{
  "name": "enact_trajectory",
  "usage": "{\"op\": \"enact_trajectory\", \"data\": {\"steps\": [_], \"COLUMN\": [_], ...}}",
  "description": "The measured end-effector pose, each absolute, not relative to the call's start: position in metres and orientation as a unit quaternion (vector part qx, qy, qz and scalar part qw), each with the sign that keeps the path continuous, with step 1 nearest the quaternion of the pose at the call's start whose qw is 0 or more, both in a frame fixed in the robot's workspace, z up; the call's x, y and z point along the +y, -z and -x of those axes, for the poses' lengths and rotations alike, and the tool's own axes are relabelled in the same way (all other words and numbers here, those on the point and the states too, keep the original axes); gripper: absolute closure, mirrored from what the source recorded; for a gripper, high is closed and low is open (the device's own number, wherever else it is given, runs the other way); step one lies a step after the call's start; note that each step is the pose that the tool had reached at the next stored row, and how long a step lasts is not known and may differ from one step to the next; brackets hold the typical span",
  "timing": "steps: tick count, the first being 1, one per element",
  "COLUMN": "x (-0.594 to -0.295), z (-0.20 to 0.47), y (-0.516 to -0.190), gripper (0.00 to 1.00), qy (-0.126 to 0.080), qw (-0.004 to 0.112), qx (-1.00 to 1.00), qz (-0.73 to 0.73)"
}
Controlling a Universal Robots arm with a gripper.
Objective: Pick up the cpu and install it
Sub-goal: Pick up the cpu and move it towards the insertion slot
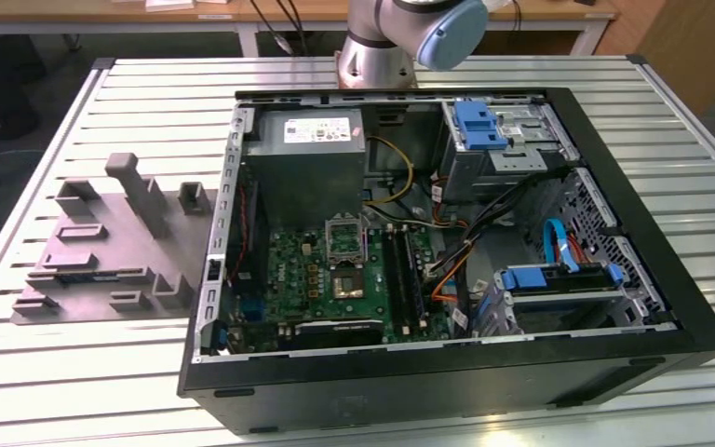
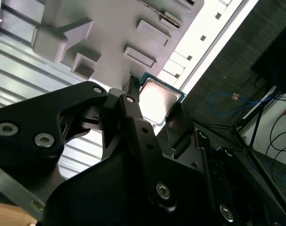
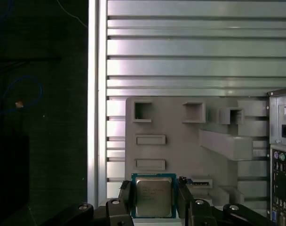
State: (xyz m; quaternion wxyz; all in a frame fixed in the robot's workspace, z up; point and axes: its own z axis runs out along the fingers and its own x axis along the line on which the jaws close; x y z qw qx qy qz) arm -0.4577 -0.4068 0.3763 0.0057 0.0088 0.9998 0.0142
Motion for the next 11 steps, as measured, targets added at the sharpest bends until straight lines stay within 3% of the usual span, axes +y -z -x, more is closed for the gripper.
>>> {"op": "enact_trajectory", "data": {"steps": [11], "x": [-0.4068], "z": [0.4577], "y": [-0.3871], "gripper": [0.53], "qy": [-0.014], "qw": [0.006], "qx": [1.000], "qz": [-0.009]}}
